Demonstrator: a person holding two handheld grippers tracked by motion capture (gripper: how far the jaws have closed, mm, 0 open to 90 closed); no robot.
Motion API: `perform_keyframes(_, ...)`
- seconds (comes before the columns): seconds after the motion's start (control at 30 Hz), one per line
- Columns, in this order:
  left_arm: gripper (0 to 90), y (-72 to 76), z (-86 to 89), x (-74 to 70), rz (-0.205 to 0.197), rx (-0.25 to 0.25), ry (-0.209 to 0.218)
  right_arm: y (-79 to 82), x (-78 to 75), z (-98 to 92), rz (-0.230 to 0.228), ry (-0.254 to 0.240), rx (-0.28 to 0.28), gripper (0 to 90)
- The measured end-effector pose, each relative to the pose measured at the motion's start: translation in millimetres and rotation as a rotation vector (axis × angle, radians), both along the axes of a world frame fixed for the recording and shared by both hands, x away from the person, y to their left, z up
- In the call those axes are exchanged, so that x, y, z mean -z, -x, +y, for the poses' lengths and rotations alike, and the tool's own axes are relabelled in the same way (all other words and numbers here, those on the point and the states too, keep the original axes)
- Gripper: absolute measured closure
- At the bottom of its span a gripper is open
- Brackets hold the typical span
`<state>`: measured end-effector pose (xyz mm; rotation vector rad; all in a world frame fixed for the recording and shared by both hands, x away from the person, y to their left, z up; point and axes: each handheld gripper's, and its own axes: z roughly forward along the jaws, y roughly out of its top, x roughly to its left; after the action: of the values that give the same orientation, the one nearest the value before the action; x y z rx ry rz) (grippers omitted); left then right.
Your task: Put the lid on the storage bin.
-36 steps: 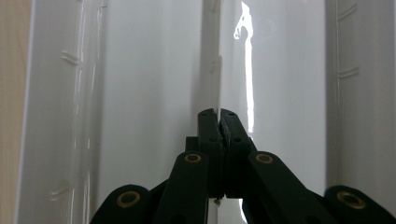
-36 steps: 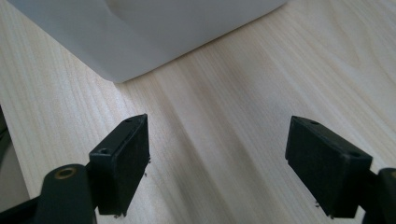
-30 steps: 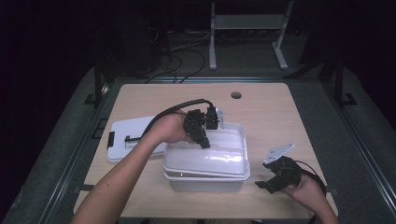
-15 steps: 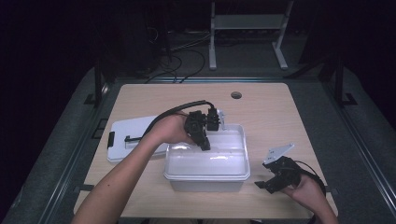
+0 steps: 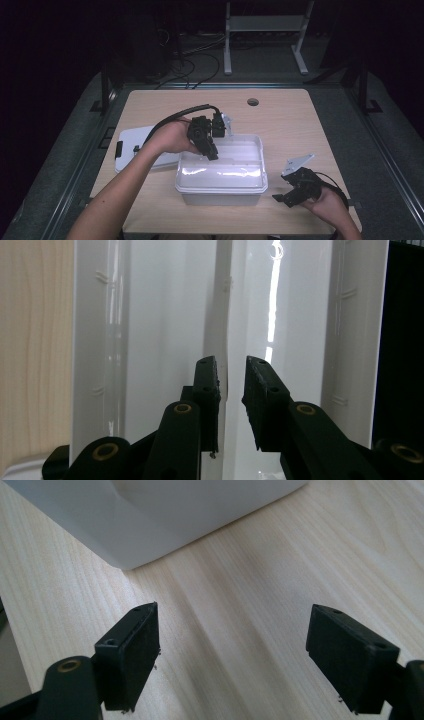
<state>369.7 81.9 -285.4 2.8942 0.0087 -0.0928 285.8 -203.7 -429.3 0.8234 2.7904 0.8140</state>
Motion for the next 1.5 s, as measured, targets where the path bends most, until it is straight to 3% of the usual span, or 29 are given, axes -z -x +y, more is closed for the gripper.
perform_keyframes(0.7, 70.9, 2.9, 23.0, -11.0, -0.009, -0.021, 0.037, 0.0, -1.0, -0.1, 0.0, -0.001, 0.004, 20.8)
perform_keyframes(0.93, 69.0, 3.0, 39.4, -11.4, -0.005, -0.049, 0.064, 0.0, -1.3, -2.5, 0.0, -0.003, 0.011, 20.8)
perform_keyframes(1.5, 65.3, 4.3, 66.8, -16.6, -0.021, -0.092, 0.08, -1.0, -0.9, -2.6, 0.003, -0.001, 0.013, 20.8)
